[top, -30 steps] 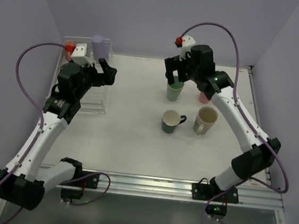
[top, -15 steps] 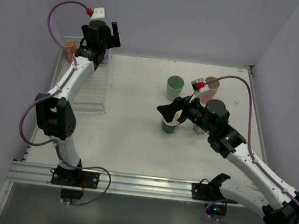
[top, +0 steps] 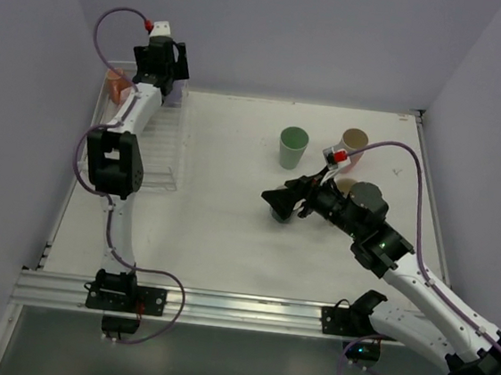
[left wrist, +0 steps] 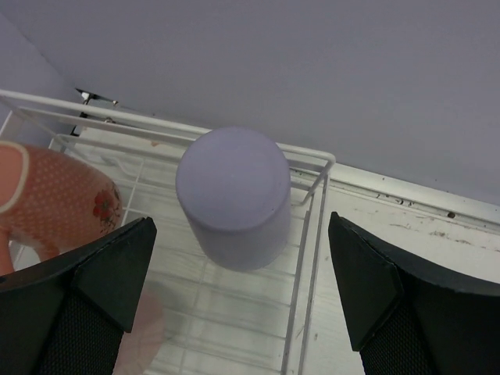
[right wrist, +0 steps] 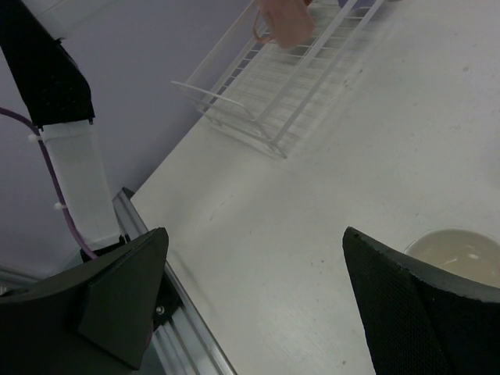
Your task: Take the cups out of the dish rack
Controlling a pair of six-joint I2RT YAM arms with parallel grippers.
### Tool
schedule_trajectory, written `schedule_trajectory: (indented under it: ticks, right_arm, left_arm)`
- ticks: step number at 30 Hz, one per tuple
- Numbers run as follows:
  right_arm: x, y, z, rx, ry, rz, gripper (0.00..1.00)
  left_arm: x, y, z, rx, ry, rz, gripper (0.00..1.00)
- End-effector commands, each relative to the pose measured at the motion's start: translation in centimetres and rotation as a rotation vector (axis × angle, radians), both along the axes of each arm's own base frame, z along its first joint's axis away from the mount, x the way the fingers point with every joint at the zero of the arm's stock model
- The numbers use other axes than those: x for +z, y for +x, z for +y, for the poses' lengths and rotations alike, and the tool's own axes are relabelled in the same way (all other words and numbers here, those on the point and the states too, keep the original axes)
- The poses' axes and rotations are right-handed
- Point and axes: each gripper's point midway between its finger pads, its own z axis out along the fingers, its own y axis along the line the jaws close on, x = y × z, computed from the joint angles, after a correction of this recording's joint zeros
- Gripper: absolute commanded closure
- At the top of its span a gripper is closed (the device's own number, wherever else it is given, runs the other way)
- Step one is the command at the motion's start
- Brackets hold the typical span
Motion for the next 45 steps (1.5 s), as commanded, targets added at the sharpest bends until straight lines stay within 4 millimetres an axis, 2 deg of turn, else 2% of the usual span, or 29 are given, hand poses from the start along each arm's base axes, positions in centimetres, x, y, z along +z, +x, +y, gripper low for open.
schedule_trajectory:
  ticks: [1, 2, 4, 5, 7, 8, 9, 15, 17, 19, 21, 23, 25, 26, 30, 36, 37, 39, 40, 42, 43, 44, 45]
  right_arm:
    - [0.6, -0.5, 1.0, 0.049, 0.036, -0.008, 0.05]
    - [0.3, -0.6, 1.1, 0.055, 0.029, -0.002, 0.05]
    - [0.2, -0.6, 1.3, 0.069, 0.018, 0.002, 0.05]
    - [0.0, -0.7, 1.5, 0.078, 0.013, 0.006, 0.05]
    - [-0.1, -0.8, 1.6, 0.087, 0.010, 0.009, 0.05]
    - [-0.1, -0.9, 1.7, 0.092, 0.010, 0.010, 0.05]
    - [-0.2, -0.9, 1.8, 0.097, 0.008, 0.010, 0.05]
    - [-0.9, -1.0, 2.1, 0.116, -0.003, 0.015, 0.05]
    - [-1.0, -0.9, 2.2, 0.119, -0.007, 0.014, 0.05]
    - [-1.2, -0.7, 2.3, 0.113, -0.014, 0.017, 0.05]
    - [-1.3, -0.6, 2.4, 0.114, -0.019, 0.018, 0.05]
    - [-1.3, -0.5, 2.6, 0.121, -0.019, 0.019, 0.05]
    - [-1.6, -0.4, 2.9, 0.128, -0.023, 0.032, 0.05]
    - [-1.6, -0.4, 3.0, 0.133, -0.021, 0.032, 0.05]
    - [-1.7, -0.2, 3.4, 0.131, -0.019, 0.031, 0.06]
    - [-1.2, 0.4, 3.9, 0.122, 0.012, 0.042, 0.05]
    - [-0.8, 0.5, 4.1, 0.121, 0.029, 0.038, 0.05]
    - [-0.3, 0.8, 4.4, 0.112, 0.062, 0.059, 0.05]
    - [0.4, 1.0, 4.6, 0.108, 0.093, 0.047, 0.05]
    - [1.4, 1.3, 5.1, 0.109, 0.138, 0.071, 0.05]
    - [2.2, 1.3, 5.3, 0.116, 0.165, 0.069, 0.05]
    - [3.3, 1.1, 5.6, 0.138, 0.190, 0.066, 0.05]
    - [3.7, 1.1, 6.1, 0.148, 0.217, 0.095, 0.05]
  left_arm:
    - [3.4, 2.3, -0.2, -0.007, 0.015, -0.128, 0.00]
    - [2.6, 2.8, -0.2, -0.002, 0.010, -0.130, 0.00]
    - [2.4, 3.3, -0.2, 0.004, 0.001, -0.144, 0.00]
    - [1.5, 3.8, -0.2, -0.001, -0.002, -0.141, 0.00]
    - [2.2, 4.6, -0.2, 0.002, -0.007, -0.168, 0.00]
    - [1.1, 5.0, -0.1, 0.006, -0.007, -0.153, 0.00]
    - [0.9, 5.2, 0.1, 0.019, -0.006, -0.157, 0.00]
    - [0.0, 6.3, 0.3, 0.038, -0.026, -0.201, 0.00]
    - [0.4, 6.7, 0.3, 0.037, -0.029, -0.236, 0.01]
    - [0.3, 6.5, 0.3, 0.034, -0.024, -0.245, 0.07]
    - [0.4, 6.0, 0.6, 0.044, -0.016, -0.249, 0.21]
    - [1.5, 5.3, 0.7, 0.044, -0.010, -0.270, 0.34]
    - [1.7, 4.7, 0.8, 0.042, 0.008, -0.265, 0.41]
    - [3.4, 4.3, 0.9, 0.043, 0.009, -0.291, 0.48]
    - [5.9, 2.6, 0.9, 0.033, 0.019, -0.322, 0.62]
    - [11.1, -0.3, 0.1, -0.010, -0.006, -0.392, 0.70]
    - [13.2, -1.3, 0.1, -0.014, -0.019, -0.423, 0.71]
    - [15.2, -2.3, -0.7, -0.044, -0.071, -0.459, 0.73]
    - [16.8, -3.7, -1.2, -0.061, -0.096, -0.481, 0.73]
    - [18.4, -5.3, -2.6, -0.116, -0.189, -0.512, 0.75]
    - [19.7, -7.3, -3.3, -0.139, -0.224, -0.538, 0.76]
    - [20.4, -8.4, -4.5, -0.183, -0.298, -0.557, 0.77]
    - [21.0, -10.7, -5.5, -0.221, -0.340, -0.578, 0.77]
